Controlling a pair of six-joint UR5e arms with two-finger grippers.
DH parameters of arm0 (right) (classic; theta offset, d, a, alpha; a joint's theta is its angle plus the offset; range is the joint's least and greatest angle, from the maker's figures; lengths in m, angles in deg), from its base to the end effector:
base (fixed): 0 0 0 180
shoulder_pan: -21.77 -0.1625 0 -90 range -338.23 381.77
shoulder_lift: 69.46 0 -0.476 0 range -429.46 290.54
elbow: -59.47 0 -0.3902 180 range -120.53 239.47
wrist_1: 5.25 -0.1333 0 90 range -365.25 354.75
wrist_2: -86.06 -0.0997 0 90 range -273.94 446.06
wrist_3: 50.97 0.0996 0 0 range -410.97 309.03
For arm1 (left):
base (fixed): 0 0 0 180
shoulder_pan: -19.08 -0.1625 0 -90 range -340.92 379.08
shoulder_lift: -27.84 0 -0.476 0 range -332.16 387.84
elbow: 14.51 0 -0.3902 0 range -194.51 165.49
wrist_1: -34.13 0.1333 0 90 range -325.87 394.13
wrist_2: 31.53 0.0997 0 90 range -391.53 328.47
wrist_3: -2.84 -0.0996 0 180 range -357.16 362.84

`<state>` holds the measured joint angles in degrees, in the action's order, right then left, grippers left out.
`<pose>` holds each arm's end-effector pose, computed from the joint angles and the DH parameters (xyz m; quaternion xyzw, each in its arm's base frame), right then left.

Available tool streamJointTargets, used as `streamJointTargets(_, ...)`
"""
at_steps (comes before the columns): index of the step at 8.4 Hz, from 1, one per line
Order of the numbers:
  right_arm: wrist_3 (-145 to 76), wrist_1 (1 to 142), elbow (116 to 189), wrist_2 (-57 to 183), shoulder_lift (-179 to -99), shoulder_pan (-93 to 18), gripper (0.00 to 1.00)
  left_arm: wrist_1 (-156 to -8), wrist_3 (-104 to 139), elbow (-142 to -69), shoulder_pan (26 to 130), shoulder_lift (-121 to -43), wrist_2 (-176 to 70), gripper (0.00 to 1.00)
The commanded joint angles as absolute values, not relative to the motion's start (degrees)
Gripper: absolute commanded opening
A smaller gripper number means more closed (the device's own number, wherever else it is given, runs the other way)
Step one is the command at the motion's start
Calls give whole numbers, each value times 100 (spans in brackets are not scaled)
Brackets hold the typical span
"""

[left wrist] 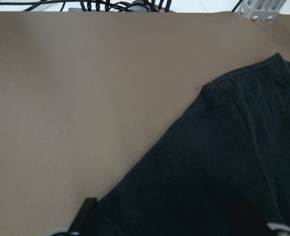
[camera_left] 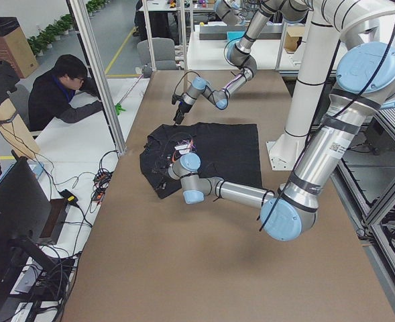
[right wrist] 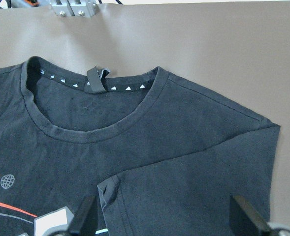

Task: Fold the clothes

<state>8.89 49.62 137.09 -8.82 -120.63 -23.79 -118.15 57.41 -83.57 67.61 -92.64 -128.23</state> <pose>-0.4588 -0.6461 0.3191 0.2849 -0.4263 0.0935 0.8534 0.4064 -0.6436 0.4442 0.3564 0.4669 -0.0582 0.8072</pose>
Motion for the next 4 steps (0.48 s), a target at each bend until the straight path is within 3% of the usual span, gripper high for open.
streamJointTargets(1,897,4925,13760,-912,-12149,-2402,94,-11101,4956,-8315,6611,-9300,-12505,94)
streamJointTargets(4,889,4925,13910,-904,-12290,-2402,94,-11080,4863,-8114,6628,-9327,-12443,94)
